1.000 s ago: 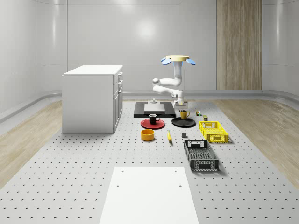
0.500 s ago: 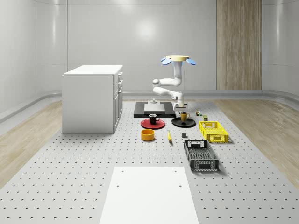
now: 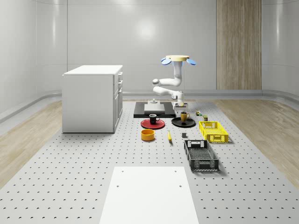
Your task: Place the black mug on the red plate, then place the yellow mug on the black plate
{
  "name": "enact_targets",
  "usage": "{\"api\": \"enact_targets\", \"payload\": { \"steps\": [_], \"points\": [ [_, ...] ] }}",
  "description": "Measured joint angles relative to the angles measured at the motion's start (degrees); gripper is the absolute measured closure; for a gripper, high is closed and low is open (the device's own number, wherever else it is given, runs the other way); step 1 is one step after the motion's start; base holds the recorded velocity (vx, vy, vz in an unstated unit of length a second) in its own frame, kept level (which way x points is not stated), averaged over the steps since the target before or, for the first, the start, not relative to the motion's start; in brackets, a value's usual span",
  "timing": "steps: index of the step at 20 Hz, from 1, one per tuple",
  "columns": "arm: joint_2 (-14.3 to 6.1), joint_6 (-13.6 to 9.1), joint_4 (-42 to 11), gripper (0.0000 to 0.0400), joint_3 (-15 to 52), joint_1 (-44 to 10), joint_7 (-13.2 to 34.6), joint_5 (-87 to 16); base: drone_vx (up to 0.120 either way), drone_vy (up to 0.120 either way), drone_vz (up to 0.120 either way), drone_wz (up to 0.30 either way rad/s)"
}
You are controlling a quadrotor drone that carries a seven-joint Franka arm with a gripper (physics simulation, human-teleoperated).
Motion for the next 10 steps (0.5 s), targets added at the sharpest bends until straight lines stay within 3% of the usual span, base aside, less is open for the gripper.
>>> {"api": "enact_targets", "payload": {
  "steps": [10],
  "points": [
    [-0.3, -1.3, -1.2, 0.0002, 3.0, 0.6, 0.1, 2.8, 0.000, 0.000, 0.000, 0.000]
  ]
}}
